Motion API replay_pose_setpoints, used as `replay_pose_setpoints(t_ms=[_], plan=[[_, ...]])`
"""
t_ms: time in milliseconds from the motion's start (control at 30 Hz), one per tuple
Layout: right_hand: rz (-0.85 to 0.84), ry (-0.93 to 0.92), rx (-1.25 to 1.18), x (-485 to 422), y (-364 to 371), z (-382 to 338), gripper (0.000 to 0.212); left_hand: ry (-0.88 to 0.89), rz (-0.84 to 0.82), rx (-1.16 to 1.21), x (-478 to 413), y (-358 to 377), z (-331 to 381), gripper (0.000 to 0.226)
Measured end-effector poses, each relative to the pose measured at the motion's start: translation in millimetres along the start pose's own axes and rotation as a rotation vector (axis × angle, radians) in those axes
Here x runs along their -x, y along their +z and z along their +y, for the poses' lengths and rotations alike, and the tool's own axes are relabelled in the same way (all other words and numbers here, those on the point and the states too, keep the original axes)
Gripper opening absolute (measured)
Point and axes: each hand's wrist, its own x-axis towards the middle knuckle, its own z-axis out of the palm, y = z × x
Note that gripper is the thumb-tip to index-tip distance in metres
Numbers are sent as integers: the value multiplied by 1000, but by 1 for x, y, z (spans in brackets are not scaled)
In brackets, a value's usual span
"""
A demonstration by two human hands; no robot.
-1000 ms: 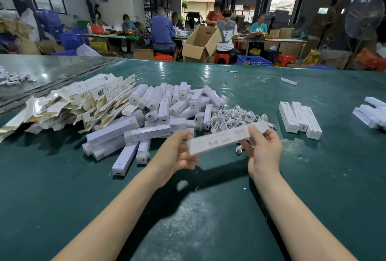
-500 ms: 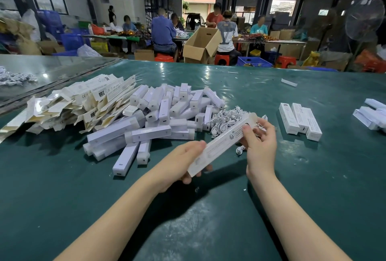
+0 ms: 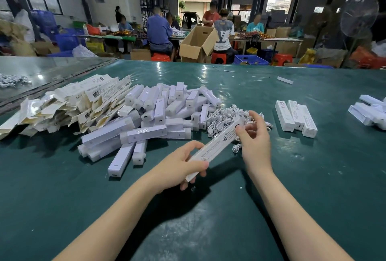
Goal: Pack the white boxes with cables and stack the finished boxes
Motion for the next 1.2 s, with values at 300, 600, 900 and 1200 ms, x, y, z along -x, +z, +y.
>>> replay_pose_setpoints(t_ms=[300,600,900,1200], plan=[[-24,-95,190,-2,-6,-1,15,31,17,-143,-2,0,-4,31],[21,188,-224,-5,-8,-1,29,25,-14,-131,-1,-2,-3,32],[57,465,-662,1,2,-9,22,-49,-104,154,0,-1,-4,22],[149,-21,50,4,1,-7,10,-89,-148,237,-1,-1,-3,35]])
